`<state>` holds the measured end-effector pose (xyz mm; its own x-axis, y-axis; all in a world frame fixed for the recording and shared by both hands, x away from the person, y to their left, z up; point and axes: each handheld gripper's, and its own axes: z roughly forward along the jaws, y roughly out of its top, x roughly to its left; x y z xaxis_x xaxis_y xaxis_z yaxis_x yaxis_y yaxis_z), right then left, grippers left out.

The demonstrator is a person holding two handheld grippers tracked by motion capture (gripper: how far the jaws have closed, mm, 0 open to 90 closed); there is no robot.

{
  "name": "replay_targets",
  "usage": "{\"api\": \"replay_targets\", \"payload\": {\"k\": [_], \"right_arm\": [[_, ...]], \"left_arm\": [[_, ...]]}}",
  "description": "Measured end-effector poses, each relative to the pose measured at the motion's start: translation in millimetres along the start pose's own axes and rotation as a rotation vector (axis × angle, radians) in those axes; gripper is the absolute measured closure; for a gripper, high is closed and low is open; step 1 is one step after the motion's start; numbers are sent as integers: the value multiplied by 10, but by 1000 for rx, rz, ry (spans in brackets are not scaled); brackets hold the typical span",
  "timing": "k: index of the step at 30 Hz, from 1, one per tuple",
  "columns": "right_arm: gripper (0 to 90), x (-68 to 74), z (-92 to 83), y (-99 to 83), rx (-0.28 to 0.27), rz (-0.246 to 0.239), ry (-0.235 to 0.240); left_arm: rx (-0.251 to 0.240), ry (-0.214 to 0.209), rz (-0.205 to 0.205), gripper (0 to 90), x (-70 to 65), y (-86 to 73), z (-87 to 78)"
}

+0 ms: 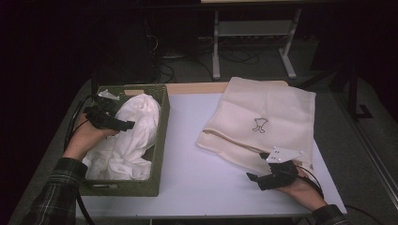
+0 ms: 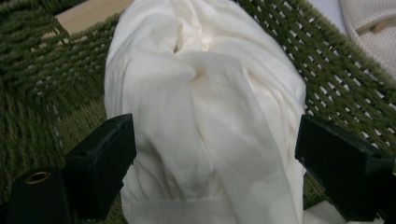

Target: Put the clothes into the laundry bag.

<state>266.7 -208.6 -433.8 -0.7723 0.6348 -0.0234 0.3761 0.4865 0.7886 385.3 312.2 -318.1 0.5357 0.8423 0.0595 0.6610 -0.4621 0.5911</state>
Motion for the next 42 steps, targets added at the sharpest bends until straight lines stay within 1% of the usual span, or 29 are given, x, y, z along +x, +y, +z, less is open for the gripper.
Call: {"api": "replay_targets", "payload": {"k": [3, 9, 10, 12, 16, 19, 25, 28, 32, 34, 37, 40, 42], "right_arm": [[134, 2, 3, 0, 4, -2, 1], [133, 3, 5, -1, 5, -2, 7], [133, 5, 7, 0, 2, -2, 9], [133, 7, 8, 2, 2, -2, 12], [132, 9, 8, 1, 4, 0, 14], [131, 6, 10, 0, 3, -2, 15], [131, 11, 13, 1, 6, -1, 16], [131, 13, 16, 1, 5, -3, 16], [130, 12, 20, 2, 5, -5, 17], [130, 14, 21, 1, 6, -2, 18], [130, 14, 25, 1, 7, -5, 19], [130, 17, 28, 1, 8, -4, 21], [130, 16, 30, 1, 9, -6, 22]], "left_arm": [[5, -9, -9, 118, 9, -42, 37], [27, -7, -12, 117, 19, -94, 115], [29, -11, -17, 116, 20, -105, 138], [41, -10, -19, 102, 23, -122, 177], [61, -9, -23, 102, 39, -158, 244], [75, -20, -25, 101, 51, -186, 289], [75, -65, -9, 100, -9, -184, 316], [88, -73, 3, 98, -49, -189, 351], [111, -81, 24, 95, -92, -205, 421], [129, -92, 32, 93, -120, -211, 469], [152, -95, 47, 91, -134, -219, 523], [172, -108, 50, 92, -138, -239, 579], [197, -106, 59, 92, -141, -254, 629]]}}
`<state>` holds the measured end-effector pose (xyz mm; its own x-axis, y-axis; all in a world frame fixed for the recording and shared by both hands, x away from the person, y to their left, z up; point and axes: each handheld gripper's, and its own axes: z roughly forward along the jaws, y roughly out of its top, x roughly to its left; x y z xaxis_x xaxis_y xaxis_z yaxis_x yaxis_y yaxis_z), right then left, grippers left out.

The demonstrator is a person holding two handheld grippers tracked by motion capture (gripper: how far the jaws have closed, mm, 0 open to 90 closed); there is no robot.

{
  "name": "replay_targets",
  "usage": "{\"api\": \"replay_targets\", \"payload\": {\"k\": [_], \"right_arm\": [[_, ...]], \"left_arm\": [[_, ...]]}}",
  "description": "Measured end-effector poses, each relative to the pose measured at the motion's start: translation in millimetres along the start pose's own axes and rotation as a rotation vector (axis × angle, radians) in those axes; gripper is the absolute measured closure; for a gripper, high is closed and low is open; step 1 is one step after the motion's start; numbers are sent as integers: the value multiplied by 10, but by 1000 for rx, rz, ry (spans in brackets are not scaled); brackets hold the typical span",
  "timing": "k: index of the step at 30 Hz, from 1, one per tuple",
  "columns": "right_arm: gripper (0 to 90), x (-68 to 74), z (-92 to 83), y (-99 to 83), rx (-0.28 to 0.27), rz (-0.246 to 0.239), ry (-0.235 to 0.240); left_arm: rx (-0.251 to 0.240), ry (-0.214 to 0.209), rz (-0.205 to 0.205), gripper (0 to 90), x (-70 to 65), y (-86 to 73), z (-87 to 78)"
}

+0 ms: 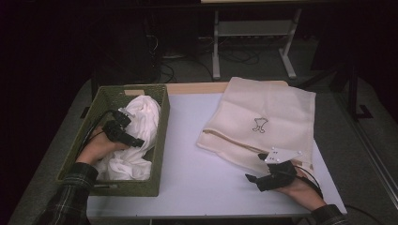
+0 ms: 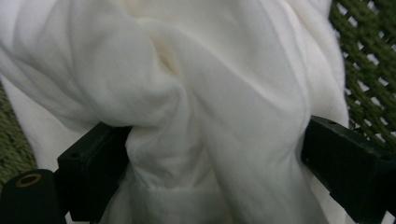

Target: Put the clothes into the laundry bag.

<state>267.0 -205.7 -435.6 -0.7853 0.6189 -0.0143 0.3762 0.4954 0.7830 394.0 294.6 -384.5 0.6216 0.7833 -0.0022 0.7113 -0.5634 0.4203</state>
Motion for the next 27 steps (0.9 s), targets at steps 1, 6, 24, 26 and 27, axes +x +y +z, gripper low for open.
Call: {"api": "replay_targets", "payload": {"k": [1, 6, 24, 26, 27], "right_arm": [[130, 1, 1, 0, 0, 1, 1], [130, 3, 5, 0, 2, -3, 2], [130, 19, 38, 1, 12, -8, 8], [130, 20, 38, 0, 15, -10, 8], [130, 21, 37, 0, 15, -10, 8]], "left_arm": [[16, 2, 2, 92, 3, 0, 32], [40, 5, 2, 91, 22, -7, 135], [81, 56, 10, 91, 22, -11, 302], [75, 63, -4, 134, 35, -14, 287], [70, 63, -11, 161, 45, -16, 280]]}}
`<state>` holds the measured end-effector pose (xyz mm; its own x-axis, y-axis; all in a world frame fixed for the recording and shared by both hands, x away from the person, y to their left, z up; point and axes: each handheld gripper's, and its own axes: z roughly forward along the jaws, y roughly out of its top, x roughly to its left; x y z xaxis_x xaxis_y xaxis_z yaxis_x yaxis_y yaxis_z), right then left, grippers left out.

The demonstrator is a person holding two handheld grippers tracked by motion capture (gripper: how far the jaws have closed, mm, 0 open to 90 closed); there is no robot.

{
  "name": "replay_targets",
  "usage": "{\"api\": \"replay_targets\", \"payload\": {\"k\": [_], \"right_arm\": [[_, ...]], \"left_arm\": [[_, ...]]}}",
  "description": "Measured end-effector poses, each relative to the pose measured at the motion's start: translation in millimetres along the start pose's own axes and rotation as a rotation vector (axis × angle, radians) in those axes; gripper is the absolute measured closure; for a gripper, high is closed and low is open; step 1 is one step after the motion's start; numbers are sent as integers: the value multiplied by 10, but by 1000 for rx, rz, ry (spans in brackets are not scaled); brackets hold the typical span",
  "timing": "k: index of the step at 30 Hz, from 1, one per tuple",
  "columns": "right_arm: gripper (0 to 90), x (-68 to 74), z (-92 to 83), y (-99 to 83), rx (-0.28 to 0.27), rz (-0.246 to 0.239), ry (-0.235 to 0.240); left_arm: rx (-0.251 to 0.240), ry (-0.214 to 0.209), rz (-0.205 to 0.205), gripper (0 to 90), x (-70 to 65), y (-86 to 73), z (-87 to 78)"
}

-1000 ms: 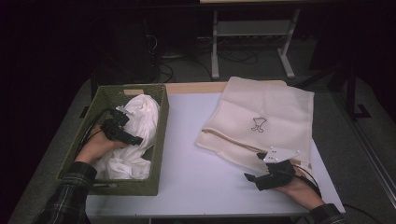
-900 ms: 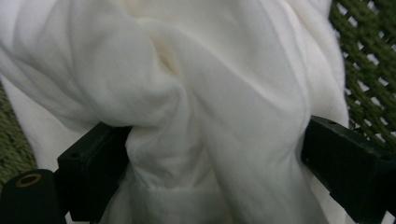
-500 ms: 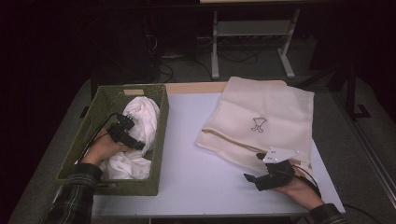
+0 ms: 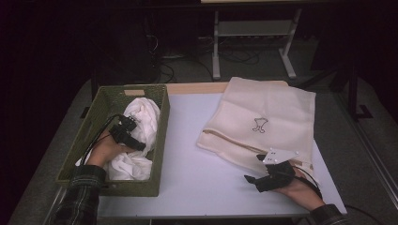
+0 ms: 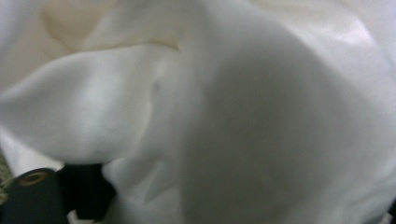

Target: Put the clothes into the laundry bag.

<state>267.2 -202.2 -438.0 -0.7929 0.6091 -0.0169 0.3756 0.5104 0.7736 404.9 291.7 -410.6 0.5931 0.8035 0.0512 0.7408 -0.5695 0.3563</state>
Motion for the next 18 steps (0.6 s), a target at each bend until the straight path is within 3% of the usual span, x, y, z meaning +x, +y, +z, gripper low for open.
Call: {"api": "replay_targets", "payload": {"k": [11, 14, 18], "right_arm": [[132, 4, 0, -4, 9, -2, 1], [132, 7, 6, -5, 12, -3, 4], [132, 2, 3, -5, 12, -2, 4]], "left_arm": [[-7, -30, -71, 563, 99, -3, -96], [-6, -20, -64, 635, 88, 9, -123], [-13, -7, -49, 653, 89, 19, -196]]}}
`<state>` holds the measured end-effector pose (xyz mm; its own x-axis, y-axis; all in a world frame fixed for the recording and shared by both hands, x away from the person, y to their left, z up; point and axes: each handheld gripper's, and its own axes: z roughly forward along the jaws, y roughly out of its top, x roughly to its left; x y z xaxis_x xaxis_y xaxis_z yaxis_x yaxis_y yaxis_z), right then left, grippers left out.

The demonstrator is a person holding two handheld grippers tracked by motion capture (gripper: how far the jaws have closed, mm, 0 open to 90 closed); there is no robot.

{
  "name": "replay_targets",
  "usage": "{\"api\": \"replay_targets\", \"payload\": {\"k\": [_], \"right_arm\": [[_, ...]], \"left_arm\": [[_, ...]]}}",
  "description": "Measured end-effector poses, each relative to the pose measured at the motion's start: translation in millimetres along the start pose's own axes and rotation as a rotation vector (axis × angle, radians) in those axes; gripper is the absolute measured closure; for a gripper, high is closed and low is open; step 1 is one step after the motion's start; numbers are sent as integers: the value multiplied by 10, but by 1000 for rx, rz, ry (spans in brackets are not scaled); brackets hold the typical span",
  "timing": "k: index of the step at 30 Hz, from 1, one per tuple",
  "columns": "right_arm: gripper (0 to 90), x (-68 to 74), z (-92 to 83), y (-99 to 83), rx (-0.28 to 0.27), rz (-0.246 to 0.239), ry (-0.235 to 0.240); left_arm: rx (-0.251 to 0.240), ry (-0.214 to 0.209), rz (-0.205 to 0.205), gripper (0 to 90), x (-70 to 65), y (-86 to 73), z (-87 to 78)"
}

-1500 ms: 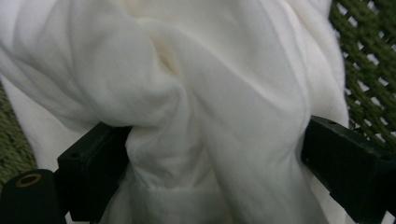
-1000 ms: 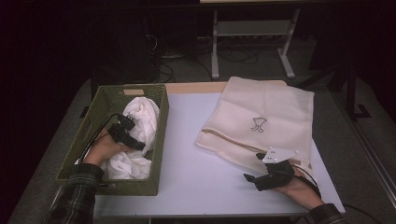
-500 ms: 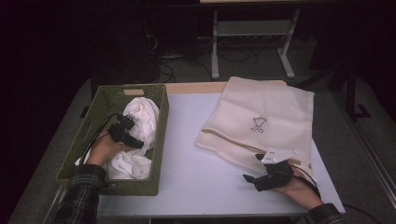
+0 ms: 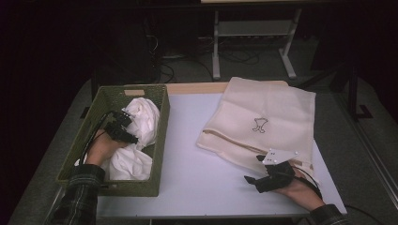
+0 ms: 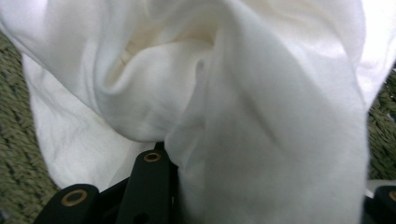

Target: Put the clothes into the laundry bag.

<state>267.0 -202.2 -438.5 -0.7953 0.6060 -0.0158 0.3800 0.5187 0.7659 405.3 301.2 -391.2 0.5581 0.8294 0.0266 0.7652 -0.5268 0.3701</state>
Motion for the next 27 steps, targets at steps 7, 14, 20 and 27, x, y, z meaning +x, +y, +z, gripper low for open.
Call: {"api": "replay_targets", "payload": {"k": [7, 14, 20, 27], "right_arm": [[133, -15, -11, 1, -5, 9, -3], [132, -16, -16, 1, -8, 7, -4], [132, -18, -16, 2, -9, 8, -5], [132, -23, -17, 2, -12, 9, -3]], "left_arm": [[-50, -17, -34, 661, 66, 22, -259], [-86, -26, -30, 667, 74, 80, -535], [-124, -15, -9, 669, 61, 134, -770], [-157, -27, -4, 669, 79, 189, -990]]}}
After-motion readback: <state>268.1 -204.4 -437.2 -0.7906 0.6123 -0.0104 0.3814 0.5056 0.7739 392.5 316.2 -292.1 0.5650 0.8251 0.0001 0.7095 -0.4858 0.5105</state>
